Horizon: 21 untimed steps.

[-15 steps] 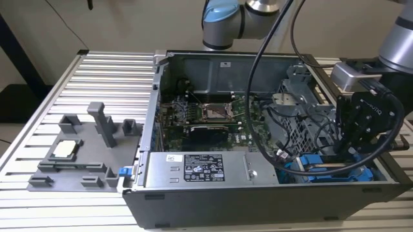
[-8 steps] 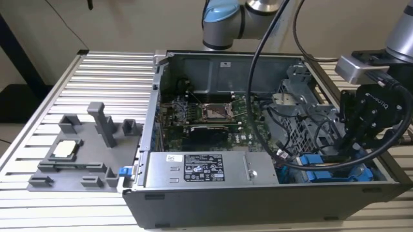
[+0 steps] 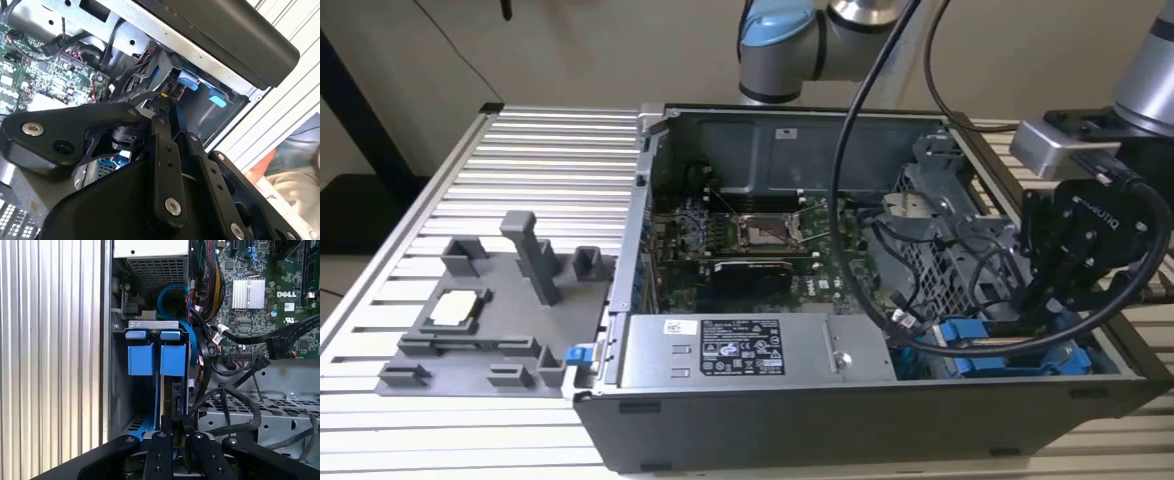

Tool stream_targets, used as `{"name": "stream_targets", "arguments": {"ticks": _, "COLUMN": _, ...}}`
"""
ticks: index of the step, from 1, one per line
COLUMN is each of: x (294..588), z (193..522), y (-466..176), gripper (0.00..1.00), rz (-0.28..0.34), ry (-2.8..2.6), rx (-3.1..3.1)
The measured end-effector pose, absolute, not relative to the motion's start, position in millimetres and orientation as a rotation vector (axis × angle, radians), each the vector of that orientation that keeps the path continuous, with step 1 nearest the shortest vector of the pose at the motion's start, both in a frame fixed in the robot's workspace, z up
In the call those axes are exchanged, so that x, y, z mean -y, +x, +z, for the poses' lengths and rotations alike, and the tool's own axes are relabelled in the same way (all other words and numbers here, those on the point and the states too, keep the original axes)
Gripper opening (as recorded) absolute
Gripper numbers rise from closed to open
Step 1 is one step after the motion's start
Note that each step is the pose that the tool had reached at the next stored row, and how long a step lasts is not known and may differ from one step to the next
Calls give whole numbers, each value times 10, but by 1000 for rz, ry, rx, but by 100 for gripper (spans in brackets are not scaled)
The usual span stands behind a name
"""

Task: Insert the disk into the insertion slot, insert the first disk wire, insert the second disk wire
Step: 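Insert the first disk wire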

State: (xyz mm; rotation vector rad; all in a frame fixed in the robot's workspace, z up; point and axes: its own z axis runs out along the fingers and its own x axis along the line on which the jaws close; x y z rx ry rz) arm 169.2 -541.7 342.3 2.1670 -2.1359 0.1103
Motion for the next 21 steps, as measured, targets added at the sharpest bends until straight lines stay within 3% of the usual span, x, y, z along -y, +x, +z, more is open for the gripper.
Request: {"name": "stream_targets", "arguments": {"ticks": 21, "x": 5408, "z": 3303, "y": 1673, "gripper": 20, "rz": 114, "ry": 2169, "rx": 2139}}
